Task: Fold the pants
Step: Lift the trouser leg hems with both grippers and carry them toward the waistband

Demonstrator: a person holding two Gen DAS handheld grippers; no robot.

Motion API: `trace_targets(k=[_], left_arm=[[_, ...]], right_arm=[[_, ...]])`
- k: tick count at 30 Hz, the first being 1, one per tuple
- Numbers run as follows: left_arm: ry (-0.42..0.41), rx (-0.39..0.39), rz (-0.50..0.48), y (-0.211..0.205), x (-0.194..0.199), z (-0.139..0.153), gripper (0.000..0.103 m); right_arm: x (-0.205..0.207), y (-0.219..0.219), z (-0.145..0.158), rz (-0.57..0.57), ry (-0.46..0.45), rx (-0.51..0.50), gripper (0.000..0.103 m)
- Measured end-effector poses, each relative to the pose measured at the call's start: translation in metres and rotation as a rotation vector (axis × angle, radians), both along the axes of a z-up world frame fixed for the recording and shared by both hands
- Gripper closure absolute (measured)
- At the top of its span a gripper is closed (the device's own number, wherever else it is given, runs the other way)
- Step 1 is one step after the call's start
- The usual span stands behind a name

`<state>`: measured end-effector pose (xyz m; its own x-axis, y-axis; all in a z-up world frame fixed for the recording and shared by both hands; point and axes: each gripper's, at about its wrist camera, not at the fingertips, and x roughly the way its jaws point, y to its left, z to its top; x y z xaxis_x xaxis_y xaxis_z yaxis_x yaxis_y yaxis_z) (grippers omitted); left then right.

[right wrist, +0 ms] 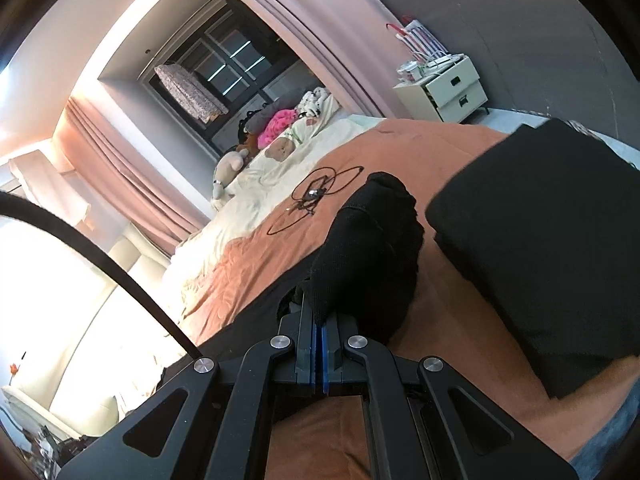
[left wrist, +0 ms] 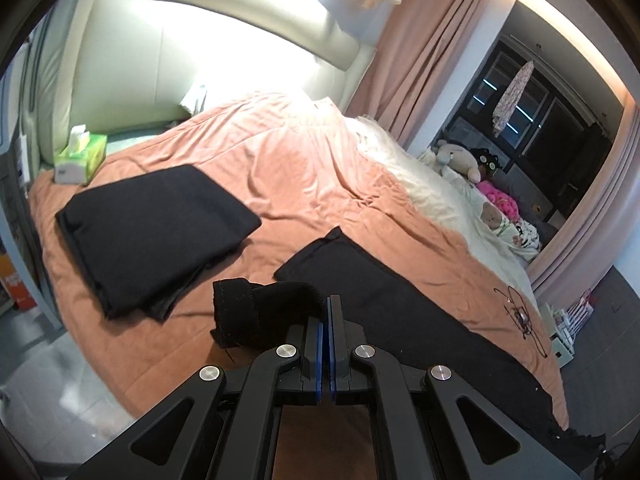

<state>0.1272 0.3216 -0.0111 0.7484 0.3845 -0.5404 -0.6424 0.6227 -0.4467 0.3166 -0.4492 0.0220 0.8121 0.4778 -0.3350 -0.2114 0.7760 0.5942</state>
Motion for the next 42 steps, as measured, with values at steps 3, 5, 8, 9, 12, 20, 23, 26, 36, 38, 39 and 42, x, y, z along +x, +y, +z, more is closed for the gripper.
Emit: trace_targets(k=[3, 5, 8, 9, 12, 20, 23, 26, 36, 38, 39, 42], left_arm=[[-0.002, 0.001, -0.005, 0.007, 0.011, 0.002, 0.101], [-0.004, 0.003, -0.010, 0.014, 0.022, 0.003, 0.101], [0.013, 0.031, -0.023, 0.020, 0.043, 0.008, 0.101], [0.012, 0.031, -0.025, 0.022, 0.048, 0.009, 0.101], [0.016, 0.042, -0.036, 0.030, 0.069, 0.017, 0.101], [0.043, 0.084, -0.060, 0.051, 0.136, 0.041, 0.101], [0.070, 0.088, -0.065, 0.061, 0.162, 0.043, 0.101], [0.102, 0.073, -0.064, 0.071, 0.190, 0.038, 0.101], [0.101, 0.053, -0.012, 0.082, 0.222, 0.032, 0.101], [0.069, 0.044, -0.005, 0.077, 0.210, 0.041, 0.101], [0.056, 0.044, -0.005, 0.074, 0.203, 0.045, 0.101], [0.036, 0.063, -0.015, 0.065, 0.184, 0.055, 0.101]], right_arm=[[0.004, 0.007, 0.008, -0.002, -0.003, -0.008, 0.103], [0.011, 0.012, 0.012, -0.005, -0.007, -0.014, 0.103], [0.014, 0.020, 0.018, -0.014, -0.016, -0.032, 0.103], [0.018, 0.023, 0.019, -0.018, -0.014, -0.028, 0.103], [0.030, 0.032, 0.025, -0.024, -0.012, -0.024, 0.103], [0.062, 0.057, 0.038, -0.048, -0.007, -0.050, 0.103], [0.076, 0.067, 0.045, -0.050, -0.005, -0.059, 0.103], [0.092, 0.077, 0.049, -0.053, -0.002, -0.080, 0.103], [0.137, 0.110, 0.058, -0.076, -0.003, -0.109, 0.103], [0.137, 0.109, 0.055, -0.075, -0.005, -0.104, 0.103], [0.137, 0.108, 0.054, -0.074, -0.006, -0.107, 0.103], [0.134, 0.105, 0.050, -0.074, -0.002, -0.099, 0.103]])
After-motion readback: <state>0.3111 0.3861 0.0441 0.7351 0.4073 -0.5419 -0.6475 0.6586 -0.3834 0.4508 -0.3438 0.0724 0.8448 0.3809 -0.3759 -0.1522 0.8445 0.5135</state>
